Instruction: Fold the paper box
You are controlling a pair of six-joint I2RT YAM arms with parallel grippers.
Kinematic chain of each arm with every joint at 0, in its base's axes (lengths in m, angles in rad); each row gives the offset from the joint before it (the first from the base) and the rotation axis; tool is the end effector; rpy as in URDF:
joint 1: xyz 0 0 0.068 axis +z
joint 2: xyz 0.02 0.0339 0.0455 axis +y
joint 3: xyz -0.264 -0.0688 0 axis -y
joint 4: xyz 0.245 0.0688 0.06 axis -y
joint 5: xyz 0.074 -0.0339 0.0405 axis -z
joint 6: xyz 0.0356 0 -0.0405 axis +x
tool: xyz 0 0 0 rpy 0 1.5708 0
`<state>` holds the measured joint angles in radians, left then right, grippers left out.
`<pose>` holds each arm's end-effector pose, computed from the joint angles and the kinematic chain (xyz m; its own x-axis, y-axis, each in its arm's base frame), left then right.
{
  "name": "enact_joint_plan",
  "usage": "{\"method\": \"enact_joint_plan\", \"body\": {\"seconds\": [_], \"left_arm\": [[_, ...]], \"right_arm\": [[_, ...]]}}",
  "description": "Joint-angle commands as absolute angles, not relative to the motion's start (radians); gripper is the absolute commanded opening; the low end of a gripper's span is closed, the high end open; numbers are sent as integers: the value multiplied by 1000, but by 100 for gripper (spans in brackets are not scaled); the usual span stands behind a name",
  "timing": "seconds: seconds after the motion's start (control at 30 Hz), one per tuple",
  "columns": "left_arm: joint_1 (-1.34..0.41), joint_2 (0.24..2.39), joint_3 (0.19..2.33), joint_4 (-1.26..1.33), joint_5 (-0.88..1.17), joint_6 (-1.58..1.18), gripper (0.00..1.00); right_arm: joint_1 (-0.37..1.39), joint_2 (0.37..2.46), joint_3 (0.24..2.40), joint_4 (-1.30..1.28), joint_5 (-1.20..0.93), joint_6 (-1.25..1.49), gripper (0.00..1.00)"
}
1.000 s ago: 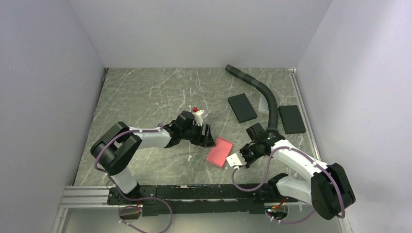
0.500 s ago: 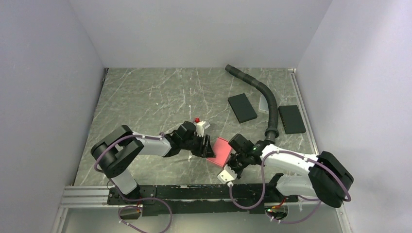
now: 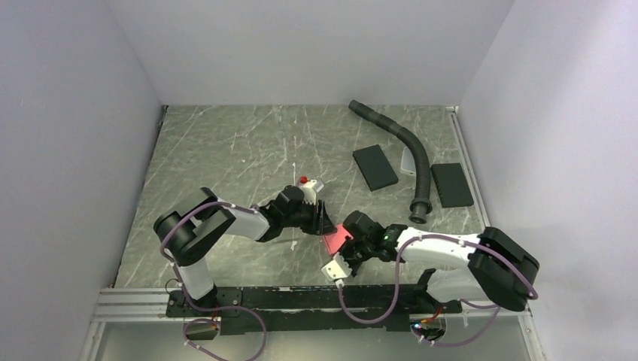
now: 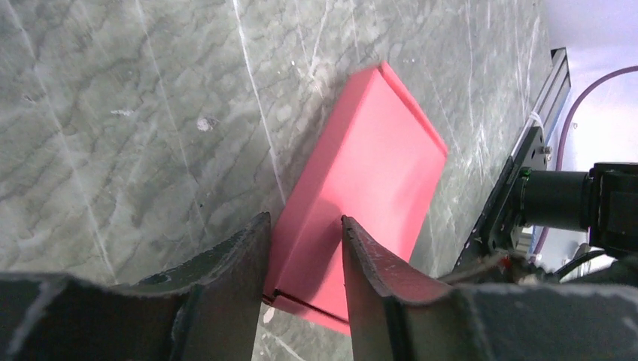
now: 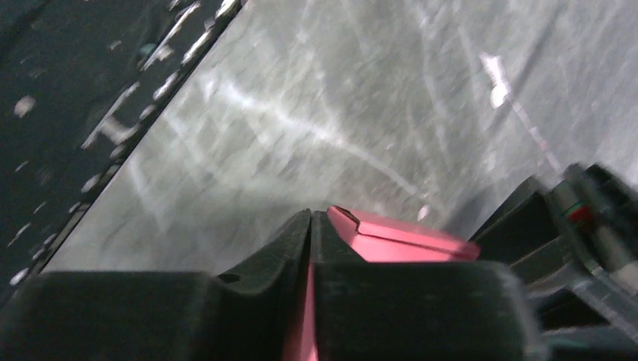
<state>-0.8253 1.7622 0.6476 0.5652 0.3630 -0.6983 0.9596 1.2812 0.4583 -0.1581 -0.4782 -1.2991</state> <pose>0.2102 -0.2463 0.1231 -0.8450 0.0292 -0.5340 0.4557 0.5620 -0.6903 0.1094 0.1846 0.1399 0.7139 -0.4715 -0.5177 -0.6939 -0.5752 -0.4332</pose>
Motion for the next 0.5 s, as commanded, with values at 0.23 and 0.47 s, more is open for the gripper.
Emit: {"method": "enact_joint_plan", "body": {"seconds": [0.23,0.47], "left_arm": [[-767,1516,688,137,287,-551,60],[-766,1267,677,2,138,-547,62]], "right_arm": [[790,1137,717,-881,-640,-1340,23],[445,1152,755,-707,-562,-1053,25]]}}
